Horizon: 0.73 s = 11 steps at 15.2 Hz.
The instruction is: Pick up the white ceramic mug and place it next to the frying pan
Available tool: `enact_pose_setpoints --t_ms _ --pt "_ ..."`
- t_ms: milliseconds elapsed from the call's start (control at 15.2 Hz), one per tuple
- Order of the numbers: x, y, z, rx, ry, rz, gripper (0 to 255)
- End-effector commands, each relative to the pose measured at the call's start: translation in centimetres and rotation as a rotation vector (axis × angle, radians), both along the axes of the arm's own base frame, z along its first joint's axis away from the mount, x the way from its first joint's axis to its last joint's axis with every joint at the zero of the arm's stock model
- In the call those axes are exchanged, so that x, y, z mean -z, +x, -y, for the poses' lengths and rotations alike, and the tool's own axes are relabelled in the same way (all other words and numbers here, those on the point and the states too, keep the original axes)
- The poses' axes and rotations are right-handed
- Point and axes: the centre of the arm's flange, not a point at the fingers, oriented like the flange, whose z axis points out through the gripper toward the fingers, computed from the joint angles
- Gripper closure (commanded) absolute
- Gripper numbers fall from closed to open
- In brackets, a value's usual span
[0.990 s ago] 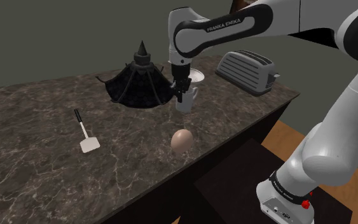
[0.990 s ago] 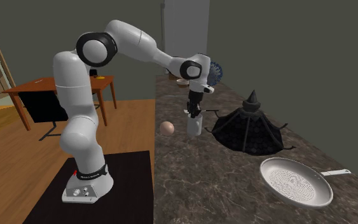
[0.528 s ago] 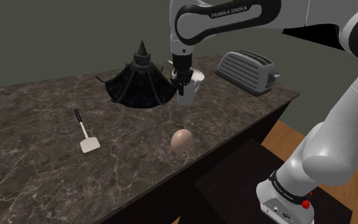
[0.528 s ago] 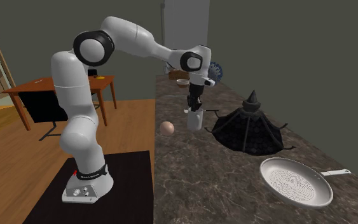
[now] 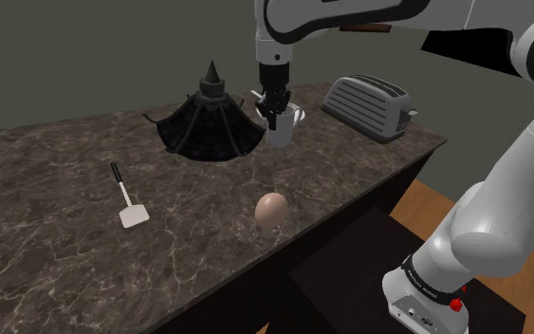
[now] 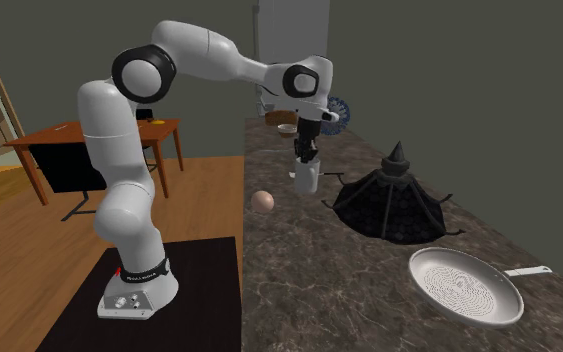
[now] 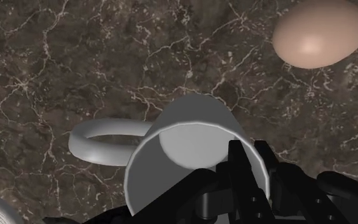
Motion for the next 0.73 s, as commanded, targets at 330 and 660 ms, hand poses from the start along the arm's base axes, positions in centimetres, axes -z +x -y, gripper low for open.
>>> enact_pose_setpoints --t_ms 330,660 --pt "-2.2 0.8 2.6 0.0 0.0 0.0 255" --pt "-2.2 2.8 8.9 0.0 0.0 0.0 255"
